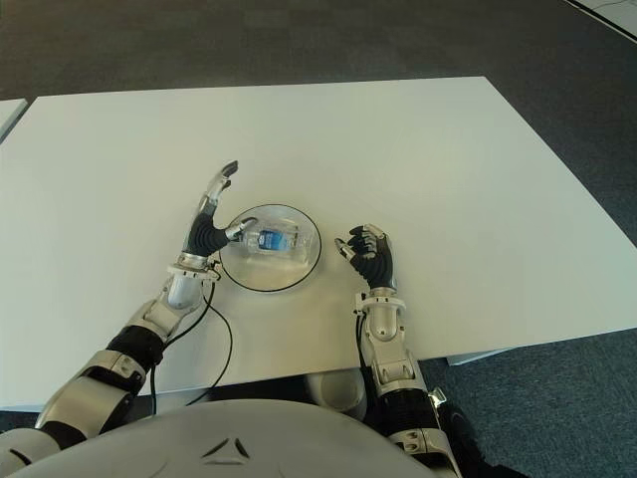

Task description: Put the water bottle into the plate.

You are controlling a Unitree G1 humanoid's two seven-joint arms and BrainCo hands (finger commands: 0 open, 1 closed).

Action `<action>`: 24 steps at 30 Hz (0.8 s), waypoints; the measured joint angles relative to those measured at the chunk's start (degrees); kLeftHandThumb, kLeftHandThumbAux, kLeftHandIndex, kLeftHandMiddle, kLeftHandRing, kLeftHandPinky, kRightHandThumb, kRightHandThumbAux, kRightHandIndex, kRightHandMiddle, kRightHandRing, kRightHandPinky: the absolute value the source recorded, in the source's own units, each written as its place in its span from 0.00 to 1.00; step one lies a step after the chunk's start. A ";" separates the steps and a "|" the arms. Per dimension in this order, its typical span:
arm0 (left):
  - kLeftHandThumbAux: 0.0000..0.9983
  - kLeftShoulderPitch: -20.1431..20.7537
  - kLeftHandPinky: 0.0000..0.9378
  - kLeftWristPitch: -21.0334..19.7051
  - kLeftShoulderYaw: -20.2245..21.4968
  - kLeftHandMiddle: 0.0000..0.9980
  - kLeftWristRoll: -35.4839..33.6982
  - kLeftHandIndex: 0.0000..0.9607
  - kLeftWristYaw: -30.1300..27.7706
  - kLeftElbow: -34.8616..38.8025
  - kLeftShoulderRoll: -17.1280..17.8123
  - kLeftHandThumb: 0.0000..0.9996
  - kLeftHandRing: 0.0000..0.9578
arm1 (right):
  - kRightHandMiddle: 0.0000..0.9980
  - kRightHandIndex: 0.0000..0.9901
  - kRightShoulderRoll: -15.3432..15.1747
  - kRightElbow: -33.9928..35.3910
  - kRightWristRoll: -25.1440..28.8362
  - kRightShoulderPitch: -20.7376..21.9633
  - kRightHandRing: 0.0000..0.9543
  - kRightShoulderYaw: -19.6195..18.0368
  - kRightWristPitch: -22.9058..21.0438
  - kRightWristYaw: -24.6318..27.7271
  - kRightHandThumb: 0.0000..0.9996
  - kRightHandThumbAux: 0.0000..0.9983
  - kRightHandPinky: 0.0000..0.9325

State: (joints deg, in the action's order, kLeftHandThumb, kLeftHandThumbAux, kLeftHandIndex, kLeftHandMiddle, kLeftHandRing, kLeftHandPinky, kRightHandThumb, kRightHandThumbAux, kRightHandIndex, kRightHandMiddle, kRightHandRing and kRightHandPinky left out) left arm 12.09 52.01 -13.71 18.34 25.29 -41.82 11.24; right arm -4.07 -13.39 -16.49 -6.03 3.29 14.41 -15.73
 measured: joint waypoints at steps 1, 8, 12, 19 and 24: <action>0.41 -0.26 0.00 0.59 0.43 0.00 -2.20 0.00 -1.45 0.11 -0.51 0.01 0.00 | 0.57 0.43 0.00 -0.01 0.00 0.00 0.58 0.00 0.00 0.00 0.70 0.73 0.52; 0.39 -2.85 0.00 0.15 3.26 0.00 -19.19 0.00 -14.39 2.19 -4.77 0.06 0.00 | 0.57 0.43 -0.01 -0.04 -0.01 0.01 0.57 0.03 0.00 -0.05 0.70 0.73 0.50; 0.42 -4.74 0.00 -2.72 5.08 0.00 -28.76 0.00 -21.21 4.95 -7.00 0.10 0.00 | 0.57 0.43 -0.01 -0.03 -0.01 0.00 0.57 0.04 0.00 -0.05 0.70 0.73 0.52; 0.52 -11.01 0.07 -10.15 9.84 0.00 -40.87 0.00 -29.82 12.89 -10.49 0.12 0.00 | 0.57 0.43 0.02 -0.01 0.00 -0.11 0.58 0.01 0.00 -0.11 0.70 0.73 0.54; 0.65 -14.66 0.30 -13.70 12.93 0.14 -38.29 0.16 -28.78 13.92 -10.72 0.17 0.18 | 0.56 0.43 0.12 0.20 0.01 -0.14 0.57 0.02 -0.09 -0.10 0.70 0.73 0.53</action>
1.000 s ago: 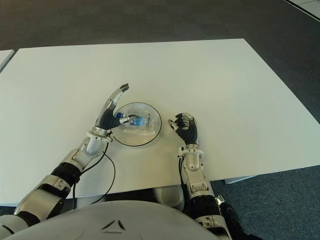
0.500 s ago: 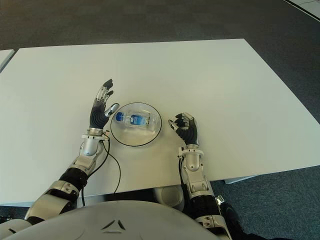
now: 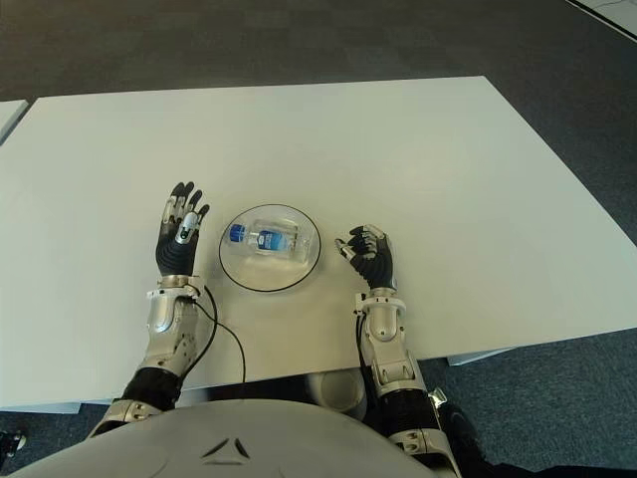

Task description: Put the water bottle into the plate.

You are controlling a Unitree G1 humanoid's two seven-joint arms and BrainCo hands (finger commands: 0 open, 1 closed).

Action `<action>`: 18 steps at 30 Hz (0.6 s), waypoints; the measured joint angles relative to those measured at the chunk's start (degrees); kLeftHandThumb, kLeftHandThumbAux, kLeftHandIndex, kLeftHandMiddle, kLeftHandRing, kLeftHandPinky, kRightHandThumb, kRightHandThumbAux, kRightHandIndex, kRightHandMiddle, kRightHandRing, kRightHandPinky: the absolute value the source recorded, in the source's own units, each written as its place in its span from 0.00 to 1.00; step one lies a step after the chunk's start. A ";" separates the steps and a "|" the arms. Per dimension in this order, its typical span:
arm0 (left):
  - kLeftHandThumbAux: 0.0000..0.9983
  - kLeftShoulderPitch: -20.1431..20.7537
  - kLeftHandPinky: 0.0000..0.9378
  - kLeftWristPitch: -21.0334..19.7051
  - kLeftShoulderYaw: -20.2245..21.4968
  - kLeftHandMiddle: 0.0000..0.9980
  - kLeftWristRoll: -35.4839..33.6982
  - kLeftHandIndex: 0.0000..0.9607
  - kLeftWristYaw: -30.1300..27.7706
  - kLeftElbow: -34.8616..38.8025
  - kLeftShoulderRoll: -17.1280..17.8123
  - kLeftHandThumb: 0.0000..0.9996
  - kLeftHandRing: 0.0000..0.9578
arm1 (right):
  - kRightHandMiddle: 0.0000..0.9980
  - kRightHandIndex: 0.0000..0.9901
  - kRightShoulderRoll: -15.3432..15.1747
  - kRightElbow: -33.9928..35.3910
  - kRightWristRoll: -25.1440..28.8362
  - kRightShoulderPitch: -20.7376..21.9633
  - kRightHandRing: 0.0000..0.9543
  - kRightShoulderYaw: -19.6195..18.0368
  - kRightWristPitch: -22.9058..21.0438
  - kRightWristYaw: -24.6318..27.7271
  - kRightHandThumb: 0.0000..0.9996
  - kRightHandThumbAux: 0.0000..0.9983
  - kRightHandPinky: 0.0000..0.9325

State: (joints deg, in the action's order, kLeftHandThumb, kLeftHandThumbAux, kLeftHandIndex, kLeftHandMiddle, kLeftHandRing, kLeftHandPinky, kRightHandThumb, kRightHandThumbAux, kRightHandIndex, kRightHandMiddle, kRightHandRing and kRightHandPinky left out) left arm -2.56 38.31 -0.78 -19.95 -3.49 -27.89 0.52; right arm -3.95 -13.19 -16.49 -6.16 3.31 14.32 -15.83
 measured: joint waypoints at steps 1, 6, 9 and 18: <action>0.67 -0.54 0.35 -1.07 0.71 0.17 1.54 0.19 1.10 -0.27 0.24 0.17 0.23 | 0.56 0.43 0.07 0.08 0.02 0.00 0.57 0.02 -0.05 0.03 0.70 0.73 0.53; 0.76 -2.62 0.46 -6.84 2.77 0.31 7.20 0.28 6.08 1.22 1.32 0.19 0.38 | 0.57 0.43 0.28 0.21 0.04 -0.18 0.58 -0.02 -0.20 0.08 0.70 0.73 0.53; 0.79 -3.43 0.48 -9.73 3.57 0.36 9.92 0.32 8.37 3.25 1.31 0.19 0.43 | 0.57 0.43 0.36 0.23 0.01 -0.19 0.57 0.01 -0.24 0.09 0.70 0.73 0.53; 0.78 -5.34 0.56 -14.20 4.62 0.50 13.92 0.43 11.88 7.98 -0.40 0.49 0.53 | 0.56 0.43 0.49 0.23 -0.03 -0.19 0.57 -0.04 -0.56 0.03 0.70 0.73 0.55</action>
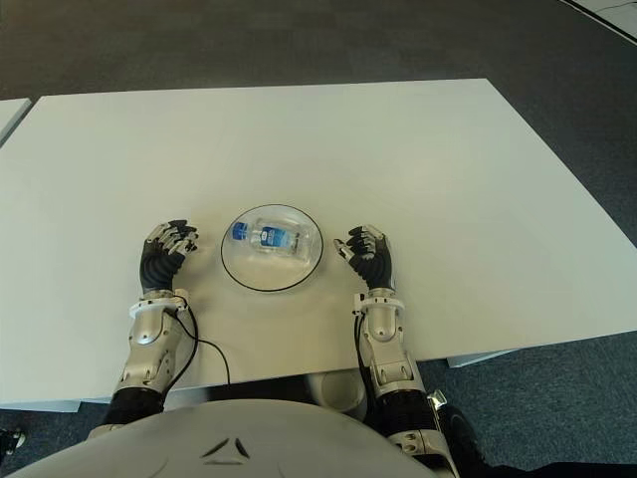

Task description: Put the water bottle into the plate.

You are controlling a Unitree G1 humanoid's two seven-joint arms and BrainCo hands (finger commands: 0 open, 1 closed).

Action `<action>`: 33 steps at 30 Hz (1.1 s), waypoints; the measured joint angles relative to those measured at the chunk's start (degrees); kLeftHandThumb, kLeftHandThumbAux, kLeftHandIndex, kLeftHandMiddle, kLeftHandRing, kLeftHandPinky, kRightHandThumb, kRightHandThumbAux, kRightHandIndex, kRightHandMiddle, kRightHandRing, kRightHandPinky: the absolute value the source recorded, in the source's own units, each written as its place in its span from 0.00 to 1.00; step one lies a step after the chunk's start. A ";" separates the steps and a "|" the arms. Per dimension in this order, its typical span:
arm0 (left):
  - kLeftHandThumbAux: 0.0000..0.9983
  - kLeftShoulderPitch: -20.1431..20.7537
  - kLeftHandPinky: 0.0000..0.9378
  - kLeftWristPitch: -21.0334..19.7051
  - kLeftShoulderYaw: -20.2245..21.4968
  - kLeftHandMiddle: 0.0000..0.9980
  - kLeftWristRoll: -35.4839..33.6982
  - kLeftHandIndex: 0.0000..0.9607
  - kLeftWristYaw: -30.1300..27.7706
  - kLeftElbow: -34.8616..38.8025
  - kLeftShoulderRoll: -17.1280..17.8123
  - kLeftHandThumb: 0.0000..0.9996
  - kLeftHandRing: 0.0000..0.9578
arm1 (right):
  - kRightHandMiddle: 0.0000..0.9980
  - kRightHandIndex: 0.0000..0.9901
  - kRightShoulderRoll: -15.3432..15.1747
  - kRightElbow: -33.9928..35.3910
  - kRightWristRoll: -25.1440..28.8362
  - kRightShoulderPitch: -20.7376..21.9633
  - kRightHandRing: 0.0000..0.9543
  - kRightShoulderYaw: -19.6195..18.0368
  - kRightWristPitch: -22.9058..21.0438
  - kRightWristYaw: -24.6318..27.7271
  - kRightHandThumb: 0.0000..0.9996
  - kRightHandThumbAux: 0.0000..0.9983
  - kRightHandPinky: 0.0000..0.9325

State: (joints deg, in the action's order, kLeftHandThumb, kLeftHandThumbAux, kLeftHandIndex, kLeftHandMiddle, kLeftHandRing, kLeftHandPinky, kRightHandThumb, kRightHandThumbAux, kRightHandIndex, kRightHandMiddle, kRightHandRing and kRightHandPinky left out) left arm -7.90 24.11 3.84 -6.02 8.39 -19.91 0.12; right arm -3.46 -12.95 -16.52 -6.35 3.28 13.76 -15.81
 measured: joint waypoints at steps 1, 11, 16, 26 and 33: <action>0.77 -0.15 0.57 -0.13 0.04 0.51 0.43 0.43 0.26 0.25 -0.21 0.53 0.54 | 0.56 0.43 0.00 0.00 0.00 0.00 0.57 -0.01 -0.05 -0.01 0.70 0.73 0.55; 0.72 -2.10 0.69 -0.70 -0.04 0.60 4.70 0.45 1.23 1.95 -0.93 0.69 0.64 | 0.56 0.43 -0.05 0.01 0.00 0.00 0.57 0.04 -0.16 0.02 0.70 0.73 0.54; 0.72 -3.09 0.76 -0.20 -0.16 0.68 6.62 0.45 1.23 2.18 -0.68 0.69 0.72 | 0.56 0.43 -0.14 0.01 0.00 -0.03 0.57 0.05 -0.15 0.03 0.70 0.73 0.54; 0.73 -4.36 0.80 2.46 -0.18 0.74 8.32 0.45 1.18 1.53 0.61 0.69 0.78 | 0.56 0.43 -0.15 0.00 -0.01 -0.02 0.57 0.04 -0.14 0.02 0.70 0.73 0.54; 0.72 -4.37 0.80 3.14 -0.21 0.76 8.38 0.45 1.07 1.25 0.97 0.69 0.80 | 0.56 0.43 -0.15 -0.03 -0.01 -0.01 0.57 0.04 -0.14 0.01 0.70 0.73 0.55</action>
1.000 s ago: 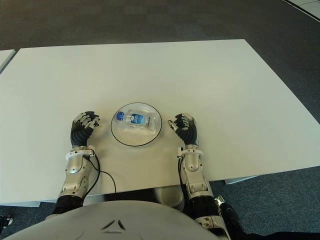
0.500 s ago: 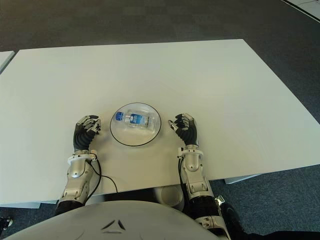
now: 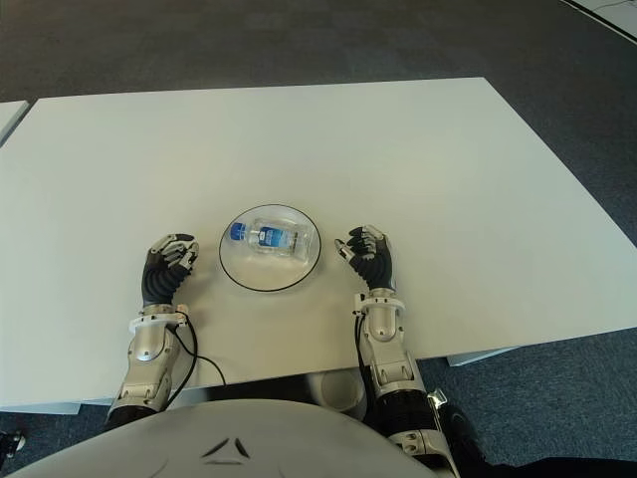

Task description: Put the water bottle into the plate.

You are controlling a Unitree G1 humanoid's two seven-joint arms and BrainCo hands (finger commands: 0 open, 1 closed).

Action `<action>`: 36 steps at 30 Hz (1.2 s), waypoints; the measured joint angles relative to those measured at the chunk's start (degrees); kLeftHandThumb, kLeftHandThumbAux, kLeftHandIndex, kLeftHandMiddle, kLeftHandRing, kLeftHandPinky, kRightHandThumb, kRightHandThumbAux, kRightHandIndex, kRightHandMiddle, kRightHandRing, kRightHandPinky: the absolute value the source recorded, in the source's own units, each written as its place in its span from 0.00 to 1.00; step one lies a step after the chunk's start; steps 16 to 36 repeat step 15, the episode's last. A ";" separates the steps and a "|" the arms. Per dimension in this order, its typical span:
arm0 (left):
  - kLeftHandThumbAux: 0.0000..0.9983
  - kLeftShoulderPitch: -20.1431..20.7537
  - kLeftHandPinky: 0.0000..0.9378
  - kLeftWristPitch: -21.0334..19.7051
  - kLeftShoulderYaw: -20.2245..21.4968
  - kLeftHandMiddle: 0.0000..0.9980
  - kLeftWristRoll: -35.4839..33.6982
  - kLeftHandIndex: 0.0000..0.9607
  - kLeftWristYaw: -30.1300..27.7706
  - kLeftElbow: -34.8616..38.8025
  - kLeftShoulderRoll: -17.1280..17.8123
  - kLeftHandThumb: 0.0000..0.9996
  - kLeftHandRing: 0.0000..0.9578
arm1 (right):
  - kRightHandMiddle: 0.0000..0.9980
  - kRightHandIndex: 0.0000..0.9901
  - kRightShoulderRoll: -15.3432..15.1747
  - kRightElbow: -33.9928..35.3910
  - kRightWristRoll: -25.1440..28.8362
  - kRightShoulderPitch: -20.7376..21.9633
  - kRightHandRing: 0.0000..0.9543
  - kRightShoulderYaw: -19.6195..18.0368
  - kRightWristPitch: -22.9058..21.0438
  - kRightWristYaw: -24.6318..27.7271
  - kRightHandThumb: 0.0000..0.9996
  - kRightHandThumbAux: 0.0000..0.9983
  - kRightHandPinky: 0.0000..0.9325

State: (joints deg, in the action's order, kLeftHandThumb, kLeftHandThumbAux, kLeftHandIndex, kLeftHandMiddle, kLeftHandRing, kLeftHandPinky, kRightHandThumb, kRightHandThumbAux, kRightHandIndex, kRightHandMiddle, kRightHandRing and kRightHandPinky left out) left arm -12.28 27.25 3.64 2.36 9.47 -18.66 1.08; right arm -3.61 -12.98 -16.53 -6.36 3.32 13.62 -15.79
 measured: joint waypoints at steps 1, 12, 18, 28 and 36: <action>0.72 -0.02 0.80 0.00 0.00 0.76 0.00 0.45 -0.01 0.00 0.04 0.69 0.80 | 0.55 0.43 0.00 0.00 0.00 0.00 0.57 0.00 0.00 0.00 0.70 0.73 0.55; 0.72 -0.30 0.76 -2.42 0.20 0.74 -0.09 0.45 -0.01 1.22 -0.01 0.70 0.77 | 0.56 0.43 0.03 0.00 -0.01 0.02 0.58 0.05 -0.01 0.01 0.70 0.73 0.56; 0.72 -0.37 0.76 -3.34 0.28 0.73 -0.10 0.45 0.00 2.07 -0.21 0.70 0.77 | 0.55 0.43 0.03 0.00 -0.02 0.02 0.57 0.09 -0.02 0.02 0.70 0.73 0.56; 0.72 -0.37 0.76 -3.34 0.28 0.73 -0.10 0.45 0.00 2.07 -0.21 0.70 0.77 | 0.55 0.43 0.03 0.00 -0.02 0.02 0.57 0.09 -0.02 0.02 0.70 0.73 0.56; 0.72 -0.37 0.76 -3.34 0.28 0.73 -0.10 0.45 0.00 2.07 -0.21 0.70 0.77 | 0.55 0.43 0.03 0.00 -0.02 0.02 0.57 0.09 -0.02 0.02 0.70 0.73 0.56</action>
